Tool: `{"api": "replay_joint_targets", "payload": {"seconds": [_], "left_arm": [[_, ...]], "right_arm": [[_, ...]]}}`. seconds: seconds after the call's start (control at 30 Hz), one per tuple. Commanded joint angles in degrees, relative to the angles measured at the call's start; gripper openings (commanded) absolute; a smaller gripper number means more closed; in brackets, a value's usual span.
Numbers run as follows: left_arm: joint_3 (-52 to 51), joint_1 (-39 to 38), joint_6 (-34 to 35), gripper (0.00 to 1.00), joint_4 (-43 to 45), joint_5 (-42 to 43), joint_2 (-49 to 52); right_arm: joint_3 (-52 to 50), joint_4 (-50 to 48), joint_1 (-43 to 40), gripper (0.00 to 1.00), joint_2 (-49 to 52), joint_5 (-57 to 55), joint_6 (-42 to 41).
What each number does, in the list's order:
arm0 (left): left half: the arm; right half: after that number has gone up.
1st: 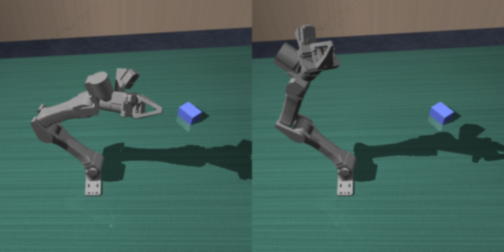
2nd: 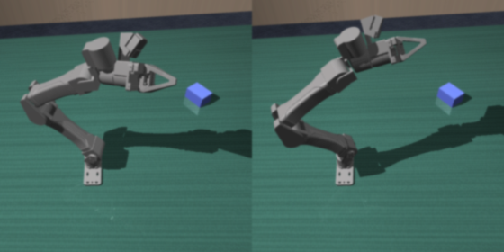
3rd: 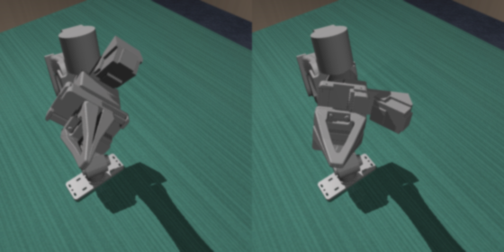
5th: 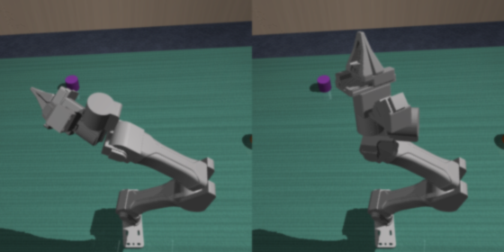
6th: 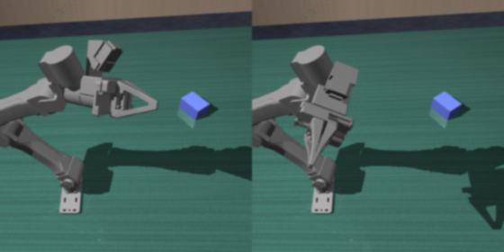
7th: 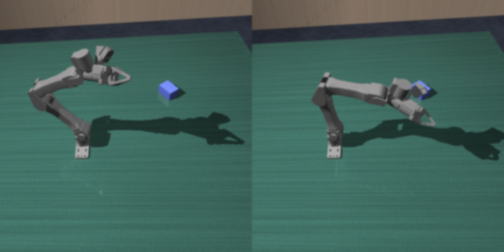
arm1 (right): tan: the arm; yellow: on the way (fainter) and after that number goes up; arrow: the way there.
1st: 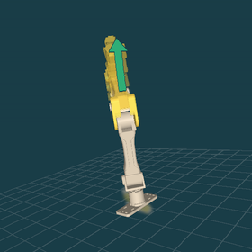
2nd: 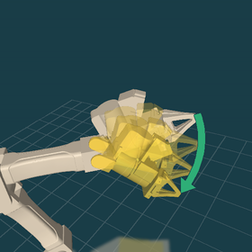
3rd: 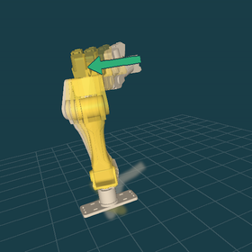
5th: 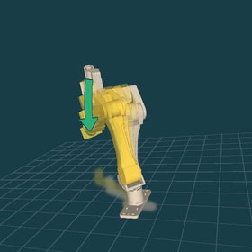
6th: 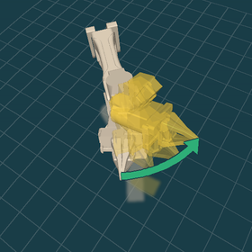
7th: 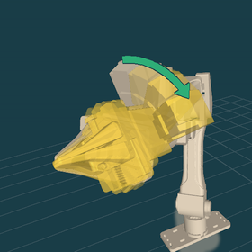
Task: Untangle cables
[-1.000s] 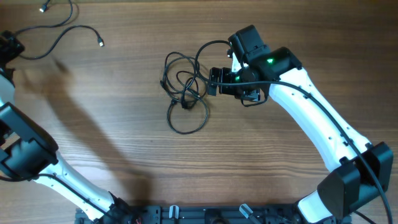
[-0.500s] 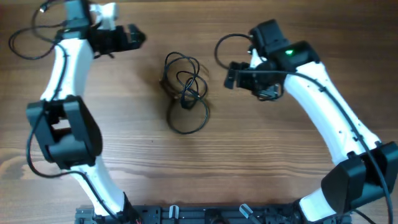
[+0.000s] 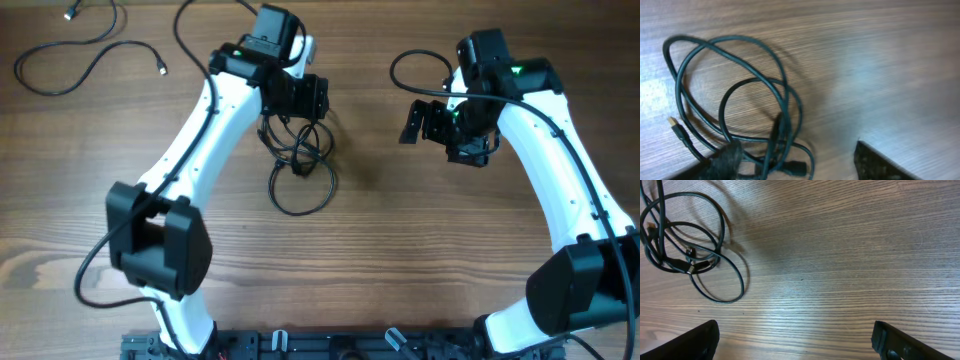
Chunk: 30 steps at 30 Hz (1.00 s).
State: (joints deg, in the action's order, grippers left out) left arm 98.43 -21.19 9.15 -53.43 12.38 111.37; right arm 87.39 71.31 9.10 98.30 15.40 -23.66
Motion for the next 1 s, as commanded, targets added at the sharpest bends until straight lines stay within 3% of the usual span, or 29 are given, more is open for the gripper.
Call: {"api": "replay_joint_targets", "payload": {"seconds": [0.0, 0.1, 0.2, 0.37, 0.5, 0.57, 0.63, 0.77, 0.83, 0.93, 0.97], "left_arm": [[-0.28, -1.86, 2.56, 0.61, 0.26, -9.62, 3.37], [-0.28, -1.97, 9.07, 0.51, 3.21, -10.29, 6.69], [-0.39, -3.52, 9.14, 0.50, 3.08, -10.60, 7.91], [-0.13, -4.11, 9.14, 0.04, 3.28, -9.57, 7.85], [5.51, -4.09, 9.38, 0.04, 3.78, 2.58, -1.79], [7.02, -4.09, 10.84, 0.04, 5.44, 11.15, -8.04], [7.02, -4.11, 14.53, 0.04, 4.33, 14.47, -12.63], [7.02, -4.04, 15.98, 0.04, 11.06, 31.82, -17.84], [7.02, -4.11, 20.65, 0.04, 14.34, 35.41, -20.06], [7.02, -4.17, 21.49, 0.04, 13.86, 37.07, -20.39], [7.02, -4.22, 23.17, 0.04, 15.34, 41.99, -20.41]], "right_arm": [[-0.09, -0.11, 0.04, 1.00, -0.55, 1.03, 1.11], [-0.09, -0.57, 0.04, 1.00, -0.55, 1.07, 0.98], [-0.09, -1.25, 0.04, 1.00, -0.52, 1.20, 0.96], [-0.09, -1.42, 0.04, 1.00, -0.52, 1.68, 0.96], [-0.09, -2.99, 0.04, 1.00, -0.52, 6.56, 0.48], [-0.09, -6.86, 0.02, 1.00, -0.52, 17.31, 0.55], [-0.09, -12.68, 0.02, 1.00, -0.52, 27.32, -0.74], [-0.09, -18.62, 0.04, 1.00, -0.52, 28.11, -8.79], [-0.09, -20.44, 0.02, 1.00, -0.52, 28.74, -10.23], [-0.09, -25.27, 0.04, 1.00, -0.52, 33.68, -12.74], [-0.09, -25.40, 0.04, 1.00, -0.52, 30.77, -14.01]]}}
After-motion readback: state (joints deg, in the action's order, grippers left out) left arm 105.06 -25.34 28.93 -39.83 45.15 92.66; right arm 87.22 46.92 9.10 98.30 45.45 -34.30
